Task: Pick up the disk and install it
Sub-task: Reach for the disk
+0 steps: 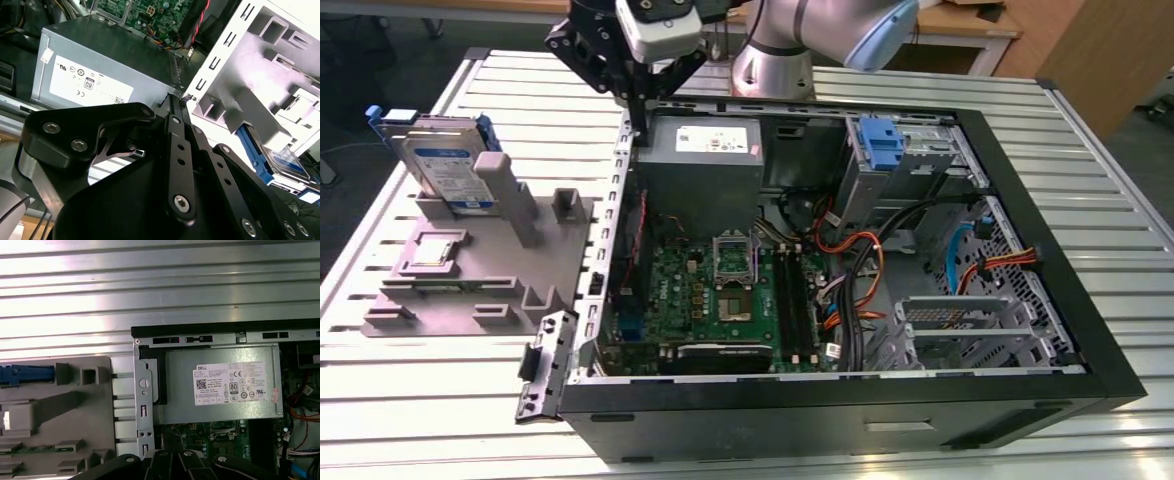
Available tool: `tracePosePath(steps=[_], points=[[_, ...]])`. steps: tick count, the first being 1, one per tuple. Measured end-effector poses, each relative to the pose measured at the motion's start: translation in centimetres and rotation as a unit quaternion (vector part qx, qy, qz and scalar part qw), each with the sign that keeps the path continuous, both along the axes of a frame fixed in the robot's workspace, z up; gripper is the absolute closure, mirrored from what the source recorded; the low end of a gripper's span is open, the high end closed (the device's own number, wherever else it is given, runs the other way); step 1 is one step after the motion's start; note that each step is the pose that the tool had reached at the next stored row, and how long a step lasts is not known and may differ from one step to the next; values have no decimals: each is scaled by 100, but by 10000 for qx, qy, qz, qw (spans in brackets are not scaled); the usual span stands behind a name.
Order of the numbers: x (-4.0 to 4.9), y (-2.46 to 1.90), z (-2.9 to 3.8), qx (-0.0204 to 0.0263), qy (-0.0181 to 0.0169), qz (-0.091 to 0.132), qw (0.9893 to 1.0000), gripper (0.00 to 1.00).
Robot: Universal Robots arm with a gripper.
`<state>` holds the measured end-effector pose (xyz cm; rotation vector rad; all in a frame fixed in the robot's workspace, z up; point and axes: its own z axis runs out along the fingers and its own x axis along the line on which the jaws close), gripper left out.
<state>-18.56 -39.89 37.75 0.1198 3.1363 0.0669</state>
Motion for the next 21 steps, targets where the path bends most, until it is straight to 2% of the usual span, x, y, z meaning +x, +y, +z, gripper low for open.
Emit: tracePosePath(steps=[10,21], points=[[-25,0,-2,0,0,-1,10000,90],[-103,0,-9,0,0,0,10000,90]])
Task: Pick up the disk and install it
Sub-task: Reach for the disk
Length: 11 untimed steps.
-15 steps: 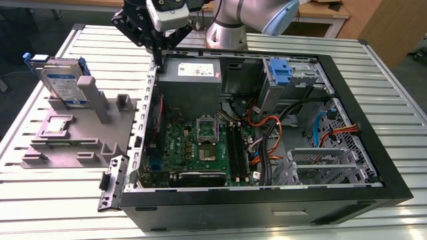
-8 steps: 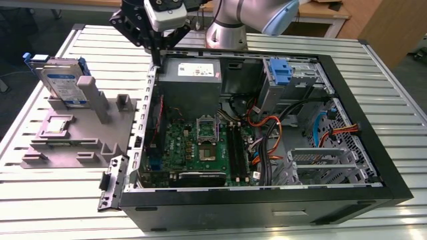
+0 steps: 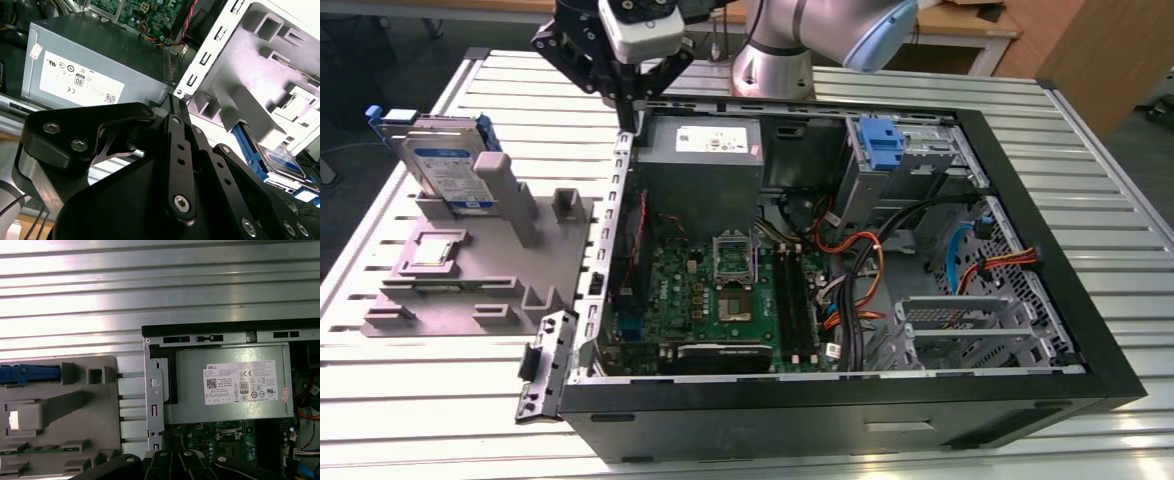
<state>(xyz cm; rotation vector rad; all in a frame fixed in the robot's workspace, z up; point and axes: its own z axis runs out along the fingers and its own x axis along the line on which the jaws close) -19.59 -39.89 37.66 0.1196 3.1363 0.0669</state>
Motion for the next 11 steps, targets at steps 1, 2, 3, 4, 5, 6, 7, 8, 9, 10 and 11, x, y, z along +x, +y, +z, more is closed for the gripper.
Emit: tracePosePath(steps=[1,2,3,4,5,6,7,8,9,10,11], points=[[-8,0,0,0,0,0,10000,90],[-16,0,-1,0,0,0,10000,90],[-23,0,-2,0,0,0,10000,90],[-29,0,-3,0,0,0,10000,90],[-36,0,-4,0,0,0,10000,90],[-42,0,-5,0,0,0,10000,90],[-49,0,-5,0,0,0,10000,90],[-55,0,-6,0,0,0,10000,90],[-62,0,-7,0,0,0,10000,90],[-68,0,-8,0,0,0,10000,90],[-72,0,-8,0,0,0,10000,90]])
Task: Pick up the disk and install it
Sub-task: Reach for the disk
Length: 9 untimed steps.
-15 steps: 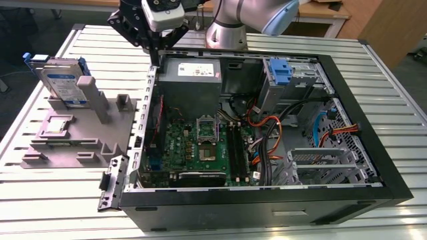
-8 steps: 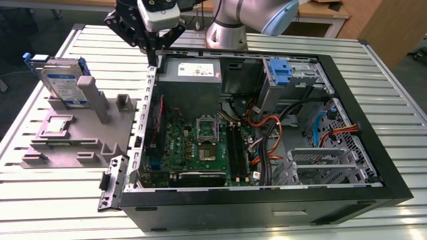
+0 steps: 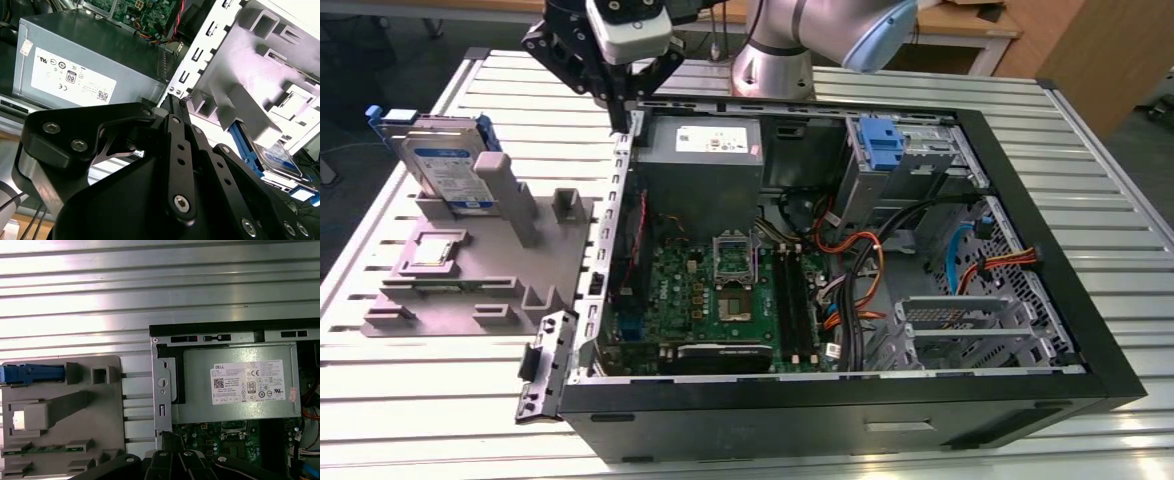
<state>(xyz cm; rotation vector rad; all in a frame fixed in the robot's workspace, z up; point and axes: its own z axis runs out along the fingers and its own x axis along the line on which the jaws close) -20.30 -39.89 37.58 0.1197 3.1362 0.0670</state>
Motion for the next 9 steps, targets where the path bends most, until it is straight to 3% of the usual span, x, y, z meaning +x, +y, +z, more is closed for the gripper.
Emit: tracePosePath(steps=[9], points=[[-4,0,0,0,1,0,10000,90]])
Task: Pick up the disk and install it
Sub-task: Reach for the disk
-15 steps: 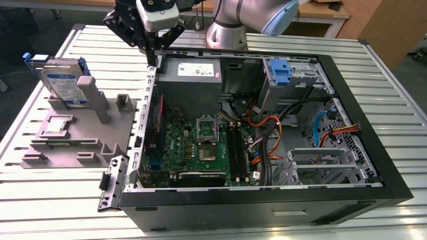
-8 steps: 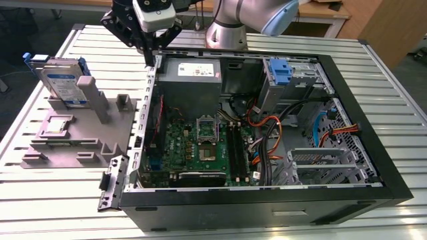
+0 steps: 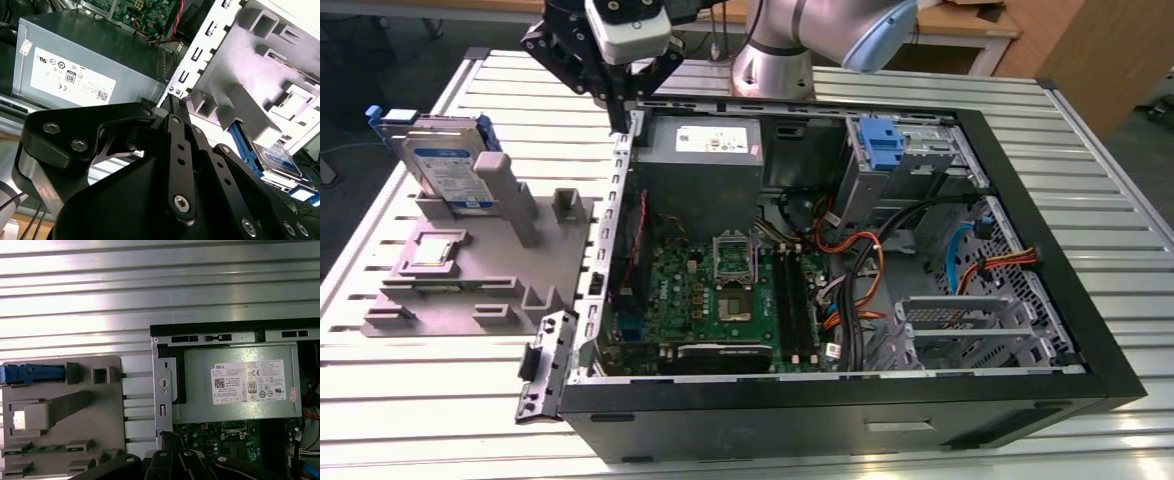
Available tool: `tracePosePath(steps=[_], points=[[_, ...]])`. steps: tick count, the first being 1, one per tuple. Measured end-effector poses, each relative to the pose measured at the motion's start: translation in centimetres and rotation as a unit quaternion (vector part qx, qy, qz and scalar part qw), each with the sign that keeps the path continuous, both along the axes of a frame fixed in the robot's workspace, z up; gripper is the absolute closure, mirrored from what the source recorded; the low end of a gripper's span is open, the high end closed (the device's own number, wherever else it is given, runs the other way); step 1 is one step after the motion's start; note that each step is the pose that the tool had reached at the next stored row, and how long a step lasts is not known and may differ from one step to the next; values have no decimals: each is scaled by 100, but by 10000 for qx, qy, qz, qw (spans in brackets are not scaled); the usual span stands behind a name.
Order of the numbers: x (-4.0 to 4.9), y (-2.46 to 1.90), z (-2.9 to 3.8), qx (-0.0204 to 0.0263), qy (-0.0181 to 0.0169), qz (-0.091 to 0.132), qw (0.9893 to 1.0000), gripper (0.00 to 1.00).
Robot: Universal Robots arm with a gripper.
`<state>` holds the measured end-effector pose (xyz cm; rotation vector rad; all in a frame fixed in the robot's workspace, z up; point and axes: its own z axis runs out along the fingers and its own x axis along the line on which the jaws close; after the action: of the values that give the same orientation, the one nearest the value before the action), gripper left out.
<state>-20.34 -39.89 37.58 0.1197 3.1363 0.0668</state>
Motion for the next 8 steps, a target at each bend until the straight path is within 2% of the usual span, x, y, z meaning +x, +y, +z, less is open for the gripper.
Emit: tracePosePath(steps=[4,8], points=[[-26,0,0,0,0,-1,10000,90],[-96,0,-1,0,0,0,10000,90]])
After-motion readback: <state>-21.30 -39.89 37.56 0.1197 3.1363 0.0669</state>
